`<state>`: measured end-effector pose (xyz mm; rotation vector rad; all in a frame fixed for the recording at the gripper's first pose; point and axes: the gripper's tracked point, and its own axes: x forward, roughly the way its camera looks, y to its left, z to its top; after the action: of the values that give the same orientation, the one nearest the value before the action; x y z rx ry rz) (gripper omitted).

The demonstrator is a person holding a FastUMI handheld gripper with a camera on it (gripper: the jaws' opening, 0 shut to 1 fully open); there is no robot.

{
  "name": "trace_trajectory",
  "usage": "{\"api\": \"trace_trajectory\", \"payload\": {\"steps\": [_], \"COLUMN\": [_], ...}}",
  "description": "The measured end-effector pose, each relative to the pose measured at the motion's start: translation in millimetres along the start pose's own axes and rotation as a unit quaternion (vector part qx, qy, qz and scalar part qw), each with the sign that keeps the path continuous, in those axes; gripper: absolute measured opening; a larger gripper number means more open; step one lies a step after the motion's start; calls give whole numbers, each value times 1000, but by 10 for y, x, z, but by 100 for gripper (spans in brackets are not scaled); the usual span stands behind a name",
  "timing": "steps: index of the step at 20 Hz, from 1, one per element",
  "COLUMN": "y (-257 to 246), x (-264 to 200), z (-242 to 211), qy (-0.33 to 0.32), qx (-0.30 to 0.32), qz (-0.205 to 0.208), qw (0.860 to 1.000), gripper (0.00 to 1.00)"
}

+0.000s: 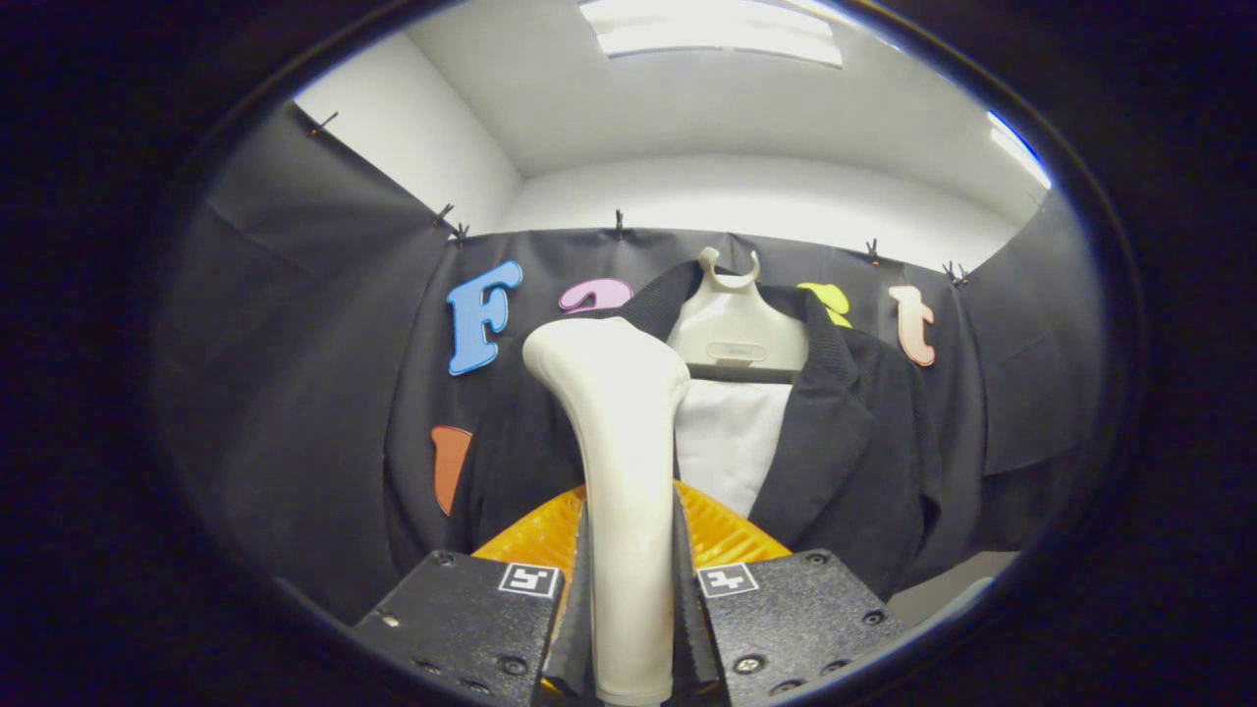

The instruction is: Iron the clothes twice with a garment steamer, once on the left side and once on the right side.

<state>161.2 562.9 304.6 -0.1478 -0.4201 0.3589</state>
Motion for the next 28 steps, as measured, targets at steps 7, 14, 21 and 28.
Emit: {"api": "trace_trajectory", "payload": {"steps": [7, 14, 21, 28], "y": [35, -22, 55, 89], "x": [-287, -707, -1109, -1492], "z": [-510, -1042, -1538, -2265], "qy": [38, 94, 137, 213], "qx": [-15, -16, -42, -42], "qz": [8, 8, 10, 2], "qw": [999, 995, 990, 976], "gripper": [38, 38, 38, 38]}}
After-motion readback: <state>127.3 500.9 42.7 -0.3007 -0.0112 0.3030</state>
